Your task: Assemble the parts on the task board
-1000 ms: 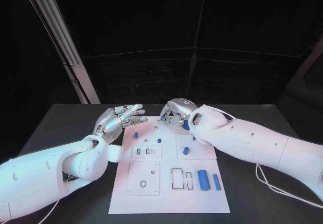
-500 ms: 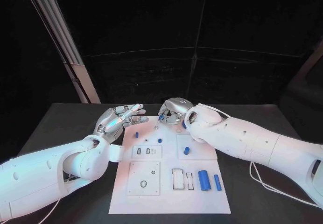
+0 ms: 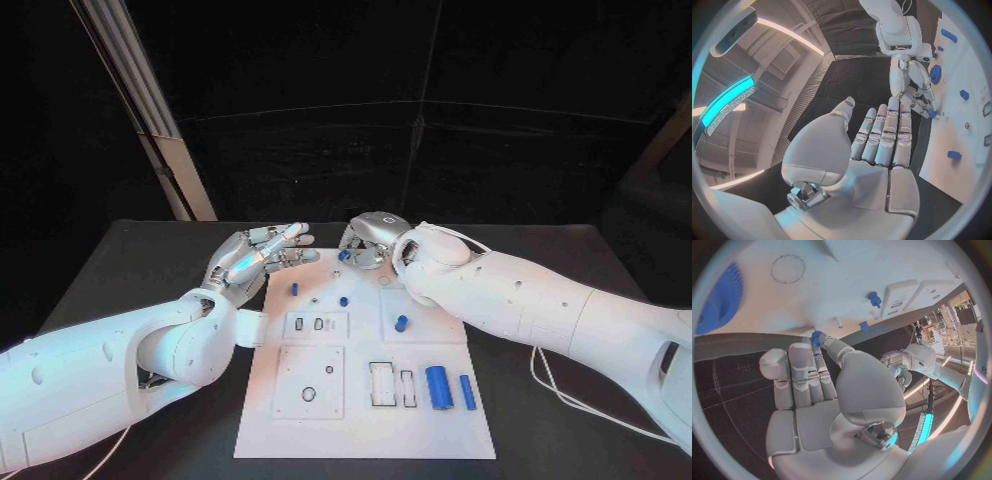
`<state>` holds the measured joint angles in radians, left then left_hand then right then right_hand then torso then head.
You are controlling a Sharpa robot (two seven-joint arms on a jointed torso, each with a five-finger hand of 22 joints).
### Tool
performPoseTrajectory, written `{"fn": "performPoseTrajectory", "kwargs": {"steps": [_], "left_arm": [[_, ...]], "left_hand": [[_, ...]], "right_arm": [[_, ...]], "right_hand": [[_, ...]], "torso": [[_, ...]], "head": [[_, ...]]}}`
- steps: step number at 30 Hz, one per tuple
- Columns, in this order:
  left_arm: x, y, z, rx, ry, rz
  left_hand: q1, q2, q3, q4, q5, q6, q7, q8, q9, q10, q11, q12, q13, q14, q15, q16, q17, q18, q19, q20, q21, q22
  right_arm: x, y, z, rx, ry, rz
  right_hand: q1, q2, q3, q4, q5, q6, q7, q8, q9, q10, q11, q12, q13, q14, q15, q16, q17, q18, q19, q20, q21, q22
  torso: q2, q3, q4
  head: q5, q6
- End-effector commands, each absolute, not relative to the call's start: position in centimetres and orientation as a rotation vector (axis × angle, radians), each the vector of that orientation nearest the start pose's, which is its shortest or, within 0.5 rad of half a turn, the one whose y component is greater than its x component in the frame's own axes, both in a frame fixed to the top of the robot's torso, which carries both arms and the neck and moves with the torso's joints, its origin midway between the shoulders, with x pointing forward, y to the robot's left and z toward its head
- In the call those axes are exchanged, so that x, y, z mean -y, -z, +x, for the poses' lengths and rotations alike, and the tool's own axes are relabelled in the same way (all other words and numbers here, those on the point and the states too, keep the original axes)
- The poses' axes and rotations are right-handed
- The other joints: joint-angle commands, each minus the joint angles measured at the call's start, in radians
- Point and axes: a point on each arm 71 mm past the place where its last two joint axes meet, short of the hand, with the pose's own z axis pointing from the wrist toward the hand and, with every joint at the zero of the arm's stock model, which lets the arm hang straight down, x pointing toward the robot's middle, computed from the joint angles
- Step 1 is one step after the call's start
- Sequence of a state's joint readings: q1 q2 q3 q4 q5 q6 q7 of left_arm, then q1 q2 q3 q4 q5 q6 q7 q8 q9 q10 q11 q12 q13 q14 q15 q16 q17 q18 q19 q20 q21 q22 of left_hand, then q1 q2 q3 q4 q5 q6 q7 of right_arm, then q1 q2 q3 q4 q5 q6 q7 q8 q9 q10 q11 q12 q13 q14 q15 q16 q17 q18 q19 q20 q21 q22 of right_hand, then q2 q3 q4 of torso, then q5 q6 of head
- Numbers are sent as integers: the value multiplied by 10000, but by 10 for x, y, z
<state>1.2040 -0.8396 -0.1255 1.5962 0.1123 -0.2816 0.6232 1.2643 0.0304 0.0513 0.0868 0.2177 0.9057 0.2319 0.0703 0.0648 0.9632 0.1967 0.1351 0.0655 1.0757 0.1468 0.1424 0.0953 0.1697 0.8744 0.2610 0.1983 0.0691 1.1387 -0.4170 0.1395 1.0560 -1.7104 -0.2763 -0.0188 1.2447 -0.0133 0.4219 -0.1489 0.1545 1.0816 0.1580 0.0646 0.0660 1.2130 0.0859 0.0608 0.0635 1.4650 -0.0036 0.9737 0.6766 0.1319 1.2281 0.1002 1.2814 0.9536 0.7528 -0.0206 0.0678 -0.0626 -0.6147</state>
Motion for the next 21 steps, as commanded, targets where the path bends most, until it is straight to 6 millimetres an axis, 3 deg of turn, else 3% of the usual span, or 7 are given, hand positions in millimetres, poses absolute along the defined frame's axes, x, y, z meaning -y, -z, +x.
{"fn": "performPoseTrajectory", "kwargs": {"steps": [1,11,13,17,18,19,21], "left_arm": [[-188,187,465,-12933,17494,-11120],[-188,187,466,-12946,17494,-11121],[-188,187,466,-12952,17495,-11123],[-188,187,466,-12970,17493,-11130],[-188,188,466,-12975,17492,-11133],[-188,188,466,-12977,17487,-11135],[-189,188,466,-12979,17471,-11140]], "left_hand": [[10,95,9,-34,39,-63,270,-29,-4,-38,44,-56,-13,-43,42,-66,-11,138,21,16,-47,-11],[10,95,9,-34,39,-63,270,-29,-4,-38,44,-56,-13,-43,42,-66,-11,138,21,16,-47,-11],[10,95,9,-34,39,-63,270,-29,-4,-38,44,-56,-13,-43,42,-66,-11,138,21,16,-47,-11],[23,119,25,-44,41,-71,272,-28,-4,-44,45,-58,-12,-41,43,-74,-12,139,25,18,-58,-13],[25,122,28,-46,41,-73,272,-28,-4,-45,46,-59,-12,-41,44,-76,-12,139,25,19,-59,-14],[25,123,29,-46,41,-74,273,-29,-4,-46,46,-59,-12,-42,44,-77,-13,139,25,19,-60,-14],[25,123,29,-46,41,-74,273,-29,-4,-46,46,-59,-12,-42,44,-77,-13,139,25,19,-60,-14]], "right_arm": [[103,183,558,-15368,-6005,-3272],[101,184,559,-15362,-5980,-3232],[101,184,559,-15328,-5943,-3171],[103,183,561,-15282,-5801,-2997],[103,183,561,-15235,-5773,-2943],[104,182,561,-15171,-5757,-2894],[105,181,560,-15025,-5748,-2813]], "right_hand": [[-19,-80,10,34,-21,-52,21,-2,15,-87,10,7,7,-68,23,55,15,-126,41,47,43,9],[-24,-206,69,138,-51,-126,44,-14,8,-177,37,1,3,-125,45,8,-115,-113,-26,66,30,-51],[-47,-345,107,228,-70,-361,136,-42,-20,-436,100,-13,-14,-306,115,-345,-603,-35,-329,104,-192,-488],[-67,-802,-205,460,-385,-1632,474,-12,-48,-1774,475,5,-20,-1094,418,-1479,-1858,364,-1970,362,-1555,-2834],[-30,-902,-364,514,-427,-2405,530,-38,-77,-2096,549,11,-24,-1263,471,-1616,-1939,469,-2415,427,-1956,-3459],[59,-937,-554,616,-448,-3055,576,-73,-79,-2351,601,58,-4,-1344,523,-1710,-2018,516,-2595,492,-2166,-3691],[218,-973,-851,796,-457,-3442,605,-90,-78,-2545,627,133,10,-1369,554,-1776,-2111,536,-2637,548,-2299,-3796]], "torso": [[5,-2,-5],[15,-6,-16],[18,-7,-15],[19,-8,-7],[19,-10,-4],[18,-9,-9],[18,-2,-14]], "head": [[16,-1],[19,14],[24,16],[20,22],[17,23],[23,31],[34,36]]}}
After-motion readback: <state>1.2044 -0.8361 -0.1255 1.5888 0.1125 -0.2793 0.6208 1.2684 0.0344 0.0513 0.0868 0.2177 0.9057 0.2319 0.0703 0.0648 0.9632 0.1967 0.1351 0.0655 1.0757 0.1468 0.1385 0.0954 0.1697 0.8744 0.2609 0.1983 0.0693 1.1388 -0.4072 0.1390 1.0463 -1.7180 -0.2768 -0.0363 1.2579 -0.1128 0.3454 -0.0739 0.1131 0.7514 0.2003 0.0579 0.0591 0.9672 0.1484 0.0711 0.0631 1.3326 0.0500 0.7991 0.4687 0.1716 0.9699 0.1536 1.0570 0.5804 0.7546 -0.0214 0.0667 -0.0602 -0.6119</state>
